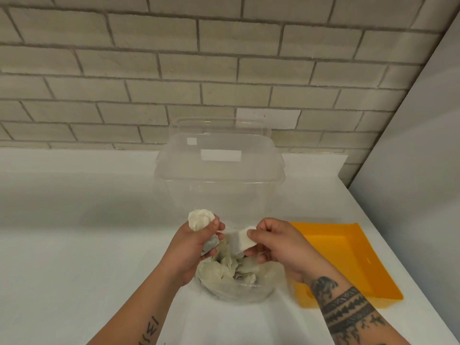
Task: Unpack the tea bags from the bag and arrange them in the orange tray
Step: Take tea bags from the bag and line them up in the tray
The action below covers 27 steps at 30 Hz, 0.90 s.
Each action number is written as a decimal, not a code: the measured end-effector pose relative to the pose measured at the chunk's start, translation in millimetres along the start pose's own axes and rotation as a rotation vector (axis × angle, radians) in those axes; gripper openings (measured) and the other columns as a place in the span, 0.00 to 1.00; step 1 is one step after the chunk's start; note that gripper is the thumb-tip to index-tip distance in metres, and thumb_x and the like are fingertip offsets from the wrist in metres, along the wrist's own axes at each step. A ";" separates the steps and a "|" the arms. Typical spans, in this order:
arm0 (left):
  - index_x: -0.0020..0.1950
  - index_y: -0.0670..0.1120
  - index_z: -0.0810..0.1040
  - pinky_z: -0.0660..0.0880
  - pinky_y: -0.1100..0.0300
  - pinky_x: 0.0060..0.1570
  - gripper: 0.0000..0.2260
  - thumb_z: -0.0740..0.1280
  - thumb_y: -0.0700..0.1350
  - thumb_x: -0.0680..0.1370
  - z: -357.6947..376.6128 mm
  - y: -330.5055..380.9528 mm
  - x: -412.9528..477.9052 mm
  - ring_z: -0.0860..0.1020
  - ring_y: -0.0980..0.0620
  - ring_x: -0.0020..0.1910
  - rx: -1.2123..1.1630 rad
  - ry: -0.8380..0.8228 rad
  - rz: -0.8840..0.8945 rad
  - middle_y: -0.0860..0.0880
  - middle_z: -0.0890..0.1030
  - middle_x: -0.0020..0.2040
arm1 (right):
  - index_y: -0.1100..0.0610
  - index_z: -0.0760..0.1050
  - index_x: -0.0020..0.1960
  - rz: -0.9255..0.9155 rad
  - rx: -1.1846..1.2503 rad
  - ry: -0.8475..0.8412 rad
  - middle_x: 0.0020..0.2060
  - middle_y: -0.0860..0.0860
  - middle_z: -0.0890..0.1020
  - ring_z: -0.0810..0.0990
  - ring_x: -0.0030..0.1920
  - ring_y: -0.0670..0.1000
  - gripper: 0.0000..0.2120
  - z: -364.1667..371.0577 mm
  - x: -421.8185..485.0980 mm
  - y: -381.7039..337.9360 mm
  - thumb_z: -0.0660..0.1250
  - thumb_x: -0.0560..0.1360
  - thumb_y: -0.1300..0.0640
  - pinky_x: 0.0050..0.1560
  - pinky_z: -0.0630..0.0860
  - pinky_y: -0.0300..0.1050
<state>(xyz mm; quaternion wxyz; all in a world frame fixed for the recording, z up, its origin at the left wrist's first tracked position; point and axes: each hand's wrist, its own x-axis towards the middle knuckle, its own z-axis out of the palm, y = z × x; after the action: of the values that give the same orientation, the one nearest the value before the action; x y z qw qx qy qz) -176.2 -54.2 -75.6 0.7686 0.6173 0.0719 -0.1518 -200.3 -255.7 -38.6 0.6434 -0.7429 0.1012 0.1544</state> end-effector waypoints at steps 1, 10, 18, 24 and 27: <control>0.53 0.46 0.80 0.75 0.60 0.38 0.10 0.72 0.50 0.77 3.9 2.0 -0.4 0.82 0.53 0.44 0.015 -0.015 0.010 0.50 0.84 0.46 | 0.57 0.70 0.38 -0.015 0.036 -0.019 0.32 0.54 0.79 0.86 0.40 0.57 0.13 -5.8 -3.2 -6.8 0.70 0.78 0.61 0.33 0.74 0.43; 0.50 0.45 0.82 0.73 0.58 0.34 0.20 0.73 0.62 0.73 70.0 18.0 4.5 0.79 0.51 0.39 0.114 -0.301 0.029 0.44 0.80 0.41 | 0.55 0.80 0.45 -0.342 -0.312 0.014 0.33 0.49 0.84 0.80 0.32 0.45 0.03 -65.9 -15.3 -36.4 0.73 0.76 0.58 0.36 0.76 0.42; 0.49 0.45 0.83 0.74 0.59 0.35 0.13 0.73 0.53 0.72 132.2 42.4 22.8 0.80 0.52 0.39 0.269 -0.260 0.181 0.45 0.82 0.39 | 0.47 0.79 0.54 -0.445 -0.271 0.175 0.40 0.46 0.86 0.84 0.40 0.47 0.09 -121.2 -12.9 -53.7 0.74 0.75 0.53 0.41 0.78 0.36; 0.53 0.45 0.82 0.74 0.59 0.36 0.13 0.74 0.52 0.76 175.1 36.0 30.8 0.80 0.54 0.40 0.151 -0.100 0.158 0.48 0.82 0.40 | 0.50 0.82 0.51 -0.415 -0.124 0.133 0.42 0.48 0.87 0.85 0.45 0.48 0.07 -152.6 -5.5 -28.4 0.75 0.74 0.57 0.49 0.82 0.47; 0.54 0.45 0.82 0.75 0.60 0.36 0.12 0.73 0.51 0.76 186.6 21.6 32.3 0.80 0.53 0.40 0.198 -0.050 0.160 0.48 0.83 0.40 | 0.52 0.82 0.47 -0.397 -0.136 0.189 0.39 0.50 0.86 0.86 0.41 0.48 0.02 -162.5 1.1 -11.2 0.74 0.76 0.58 0.49 0.83 0.51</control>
<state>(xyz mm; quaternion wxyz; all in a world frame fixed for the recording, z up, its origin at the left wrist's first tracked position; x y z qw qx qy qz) -153.1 -235.9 -22.7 0.7149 0.6901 -0.0120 -0.1117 -179.3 -414.3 -8.4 0.5971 -0.8012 0.0024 -0.0391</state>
